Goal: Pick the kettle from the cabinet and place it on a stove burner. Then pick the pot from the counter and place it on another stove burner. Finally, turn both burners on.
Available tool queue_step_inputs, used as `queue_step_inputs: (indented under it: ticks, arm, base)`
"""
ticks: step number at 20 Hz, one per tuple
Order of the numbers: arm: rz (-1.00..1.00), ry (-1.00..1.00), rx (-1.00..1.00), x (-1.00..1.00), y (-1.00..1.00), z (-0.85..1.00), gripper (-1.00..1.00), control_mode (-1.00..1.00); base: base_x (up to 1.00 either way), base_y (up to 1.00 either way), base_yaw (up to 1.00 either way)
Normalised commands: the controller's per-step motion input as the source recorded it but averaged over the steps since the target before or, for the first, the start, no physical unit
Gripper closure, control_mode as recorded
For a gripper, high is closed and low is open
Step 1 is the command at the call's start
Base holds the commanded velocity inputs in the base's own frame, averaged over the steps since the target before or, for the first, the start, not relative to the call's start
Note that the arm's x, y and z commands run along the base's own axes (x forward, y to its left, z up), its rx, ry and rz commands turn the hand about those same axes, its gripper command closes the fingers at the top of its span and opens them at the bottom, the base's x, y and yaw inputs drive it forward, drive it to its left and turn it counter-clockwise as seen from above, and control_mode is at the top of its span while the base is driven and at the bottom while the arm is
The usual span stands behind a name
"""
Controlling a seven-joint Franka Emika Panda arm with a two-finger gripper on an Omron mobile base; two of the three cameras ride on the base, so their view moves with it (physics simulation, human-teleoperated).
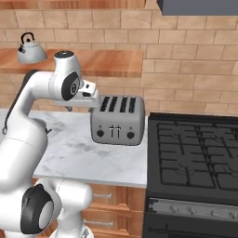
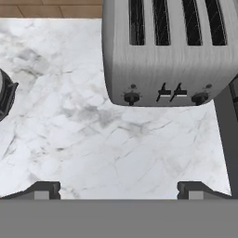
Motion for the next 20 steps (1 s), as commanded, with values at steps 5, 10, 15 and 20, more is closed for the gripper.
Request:
queue_step_inputs:
  ticks: [5,10,15,20]
  arm:
    - [0.0,0.0,0.0,0.0,0.0,0.0,-1.0,1.0]
    - [0.0,0.0,0.0,0.0,0.0,0.0,-1.0,1.0]
    - [0.0,0.0,0.0,0.0,0.0,0.0,-1.0,1.0]
    - [0.0,0.0,0.0,0.0,0.0,0.0,-1.0,-1.0]
  base:
    - [0.12,0.0,-0.08]
    - [0.0,0.0,-0.11]
    - [0.05,0.0,-0.03]
    - [0.01,0.0,0.0]
